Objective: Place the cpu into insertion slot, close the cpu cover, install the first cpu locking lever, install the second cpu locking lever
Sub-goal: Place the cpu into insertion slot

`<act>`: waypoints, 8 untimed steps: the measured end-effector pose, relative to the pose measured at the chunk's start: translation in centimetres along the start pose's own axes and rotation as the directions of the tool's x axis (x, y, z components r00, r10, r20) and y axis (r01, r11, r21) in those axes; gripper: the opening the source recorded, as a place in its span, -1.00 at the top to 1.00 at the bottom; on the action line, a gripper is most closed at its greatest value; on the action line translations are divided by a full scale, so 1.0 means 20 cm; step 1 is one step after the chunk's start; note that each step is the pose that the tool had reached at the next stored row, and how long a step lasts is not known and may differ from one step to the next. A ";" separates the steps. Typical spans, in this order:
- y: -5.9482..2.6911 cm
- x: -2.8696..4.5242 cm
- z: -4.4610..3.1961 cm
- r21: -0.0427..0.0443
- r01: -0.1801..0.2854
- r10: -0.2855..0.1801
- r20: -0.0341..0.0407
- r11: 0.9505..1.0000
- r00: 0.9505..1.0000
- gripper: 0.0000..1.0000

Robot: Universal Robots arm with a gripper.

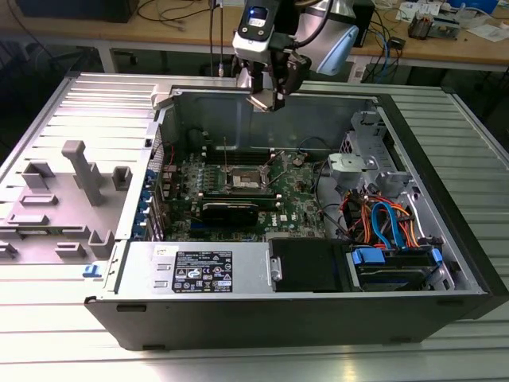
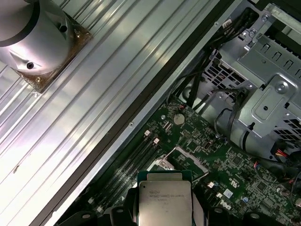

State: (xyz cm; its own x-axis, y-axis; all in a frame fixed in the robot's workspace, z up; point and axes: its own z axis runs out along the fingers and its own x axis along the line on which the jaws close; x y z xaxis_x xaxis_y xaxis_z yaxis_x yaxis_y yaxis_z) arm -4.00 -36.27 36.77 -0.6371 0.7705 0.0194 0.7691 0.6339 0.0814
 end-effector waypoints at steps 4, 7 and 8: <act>0.000 0.000 0.000 0.000 -0.020 0.020 0.002 1.000 1.000 -0.09; 0.000 0.000 0.000 -0.001 -0.034 0.034 0.003 0.999 0.999 -0.09; 0.000 0.000 0.000 -0.001 -0.038 0.038 0.003 0.999 0.999 -0.09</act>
State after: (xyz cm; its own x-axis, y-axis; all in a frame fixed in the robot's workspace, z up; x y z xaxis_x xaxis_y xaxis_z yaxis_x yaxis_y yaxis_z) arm -4.00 -36.27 36.77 -0.6070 0.7944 0.0194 0.7929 0.6039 0.0814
